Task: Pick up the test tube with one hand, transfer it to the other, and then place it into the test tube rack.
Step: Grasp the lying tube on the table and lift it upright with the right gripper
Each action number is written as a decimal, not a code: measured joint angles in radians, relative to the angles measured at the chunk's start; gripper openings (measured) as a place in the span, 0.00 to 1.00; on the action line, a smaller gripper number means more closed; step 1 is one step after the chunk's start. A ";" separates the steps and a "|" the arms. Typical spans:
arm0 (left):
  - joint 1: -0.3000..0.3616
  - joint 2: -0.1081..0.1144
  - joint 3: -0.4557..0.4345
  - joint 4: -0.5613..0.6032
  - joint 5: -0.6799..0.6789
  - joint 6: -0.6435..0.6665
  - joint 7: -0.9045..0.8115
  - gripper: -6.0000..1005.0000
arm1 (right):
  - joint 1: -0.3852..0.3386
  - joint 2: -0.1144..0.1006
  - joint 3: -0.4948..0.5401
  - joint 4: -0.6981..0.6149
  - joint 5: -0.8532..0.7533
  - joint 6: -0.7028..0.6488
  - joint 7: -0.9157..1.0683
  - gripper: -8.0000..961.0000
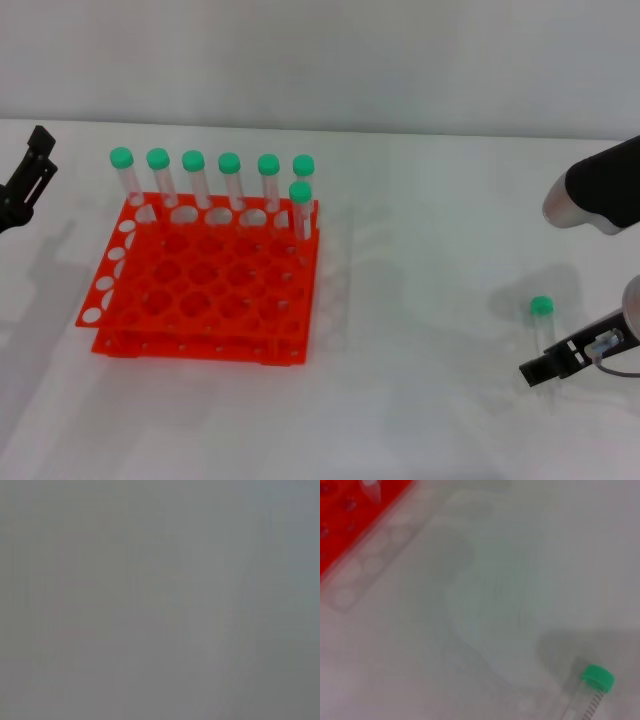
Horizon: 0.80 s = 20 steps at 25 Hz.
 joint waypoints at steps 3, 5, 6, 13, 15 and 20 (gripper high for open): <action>0.001 -0.001 0.000 0.000 0.000 -0.006 0.001 0.79 | 0.013 0.000 -0.003 0.034 -0.001 -0.008 0.004 0.78; 0.001 -0.001 0.000 0.000 0.000 -0.008 0.002 0.79 | 0.025 0.000 -0.004 0.067 -0.001 -0.019 0.004 0.76; 0.002 -0.001 0.000 0.000 0.000 -0.008 0.002 0.79 | 0.030 0.000 -0.004 0.080 0.000 -0.023 0.004 0.75; 0.003 -0.001 0.000 0.000 0.000 -0.009 0.001 0.78 | 0.046 0.000 -0.016 0.138 0.001 -0.032 0.006 0.68; 0.003 -0.001 0.000 0.000 0.000 -0.008 0.000 0.78 | 0.047 0.000 -0.016 0.141 0.001 -0.032 0.006 0.66; 0.002 -0.002 0.000 0.000 0.000 -0.006 0.000 0.78 | 0.047 0.000 -0.017 0.142 0.002 -0.027 0.005 0.60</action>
